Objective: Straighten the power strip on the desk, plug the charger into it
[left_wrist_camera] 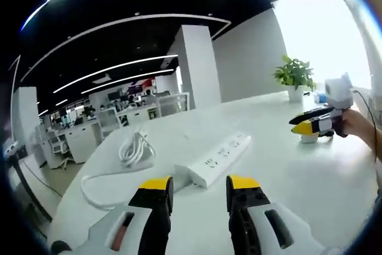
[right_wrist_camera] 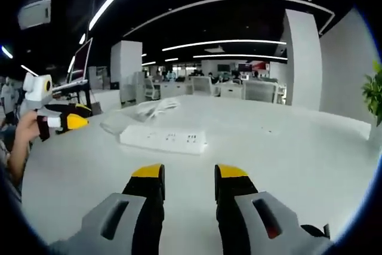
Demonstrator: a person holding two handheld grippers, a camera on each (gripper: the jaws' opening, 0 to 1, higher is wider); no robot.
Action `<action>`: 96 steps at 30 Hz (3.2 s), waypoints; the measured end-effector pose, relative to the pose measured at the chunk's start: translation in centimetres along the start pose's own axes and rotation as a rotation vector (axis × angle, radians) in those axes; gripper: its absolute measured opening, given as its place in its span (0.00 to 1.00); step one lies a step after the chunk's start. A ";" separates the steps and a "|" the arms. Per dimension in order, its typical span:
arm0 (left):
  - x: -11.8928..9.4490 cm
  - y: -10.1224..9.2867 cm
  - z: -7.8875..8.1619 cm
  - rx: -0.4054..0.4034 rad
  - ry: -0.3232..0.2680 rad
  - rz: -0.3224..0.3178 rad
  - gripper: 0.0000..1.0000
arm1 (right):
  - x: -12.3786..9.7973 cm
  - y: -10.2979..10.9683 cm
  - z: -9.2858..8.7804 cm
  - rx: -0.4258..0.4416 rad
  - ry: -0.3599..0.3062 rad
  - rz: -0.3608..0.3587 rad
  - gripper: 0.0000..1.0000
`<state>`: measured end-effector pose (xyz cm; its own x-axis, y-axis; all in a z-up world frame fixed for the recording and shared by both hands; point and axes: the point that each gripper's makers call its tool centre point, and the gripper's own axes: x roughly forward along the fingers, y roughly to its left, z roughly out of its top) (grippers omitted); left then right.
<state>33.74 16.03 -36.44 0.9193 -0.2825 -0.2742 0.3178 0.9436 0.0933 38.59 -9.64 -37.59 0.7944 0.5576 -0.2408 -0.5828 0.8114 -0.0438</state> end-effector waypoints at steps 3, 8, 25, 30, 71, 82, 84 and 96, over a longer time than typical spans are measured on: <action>0.3 0.1 0.0 0.001 0.005 -0.002 0.36 | 0.2 -0.1 -0.1 -0.003 0.008 0.006 0.33; 0.9 0.1 0.0 -0.005 0.013 -0.015 0.36 | 0.6 -0.4 0.1 -0.012 0.011 0.009 0.33; 2.5 0.1 0.5 0.001 0.010 -0.060 0.36 | 2.5 -1.0 -0.1 -0.066 0.049 0.034 0.32; 2.9 0.4 0.4 0.005 0.012 -0.065 0.36 | 3.2 -1.4 -0.4 -0.079 0.063 0.038 0.32; 7.6 0.7 -3.4 -0.063 0.081 -0.181 0.32 | 9.2 -1.9 -0.9 -0.187 0.130 0.126 0.28; 8.2 -0.4 -3.6 -0.059 0.078 -0.224 0.32 | 11.1 -1.6 -1.1 -0.194 0.158 0.178 0.26; 8.3 -0.6 -3.6 -0.057 0.076 -0.227 0.31 | 11.2 -1.5 -1.2 -0.193 0.161 0.186 0.26; 8.6 -1.2 -3.7 -0.059 0.075 -0.249 0.32 | 11.5 -0.8 -1.3 -0.187 0.157 0.226 0.25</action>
<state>40.37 13.07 -42.40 0.7939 -0.4958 -0.3521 0.5159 0.8556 -0.0417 47.95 -4.13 -41.62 0.6135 0.6743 -0.4110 -0.7744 0.6156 -0.1459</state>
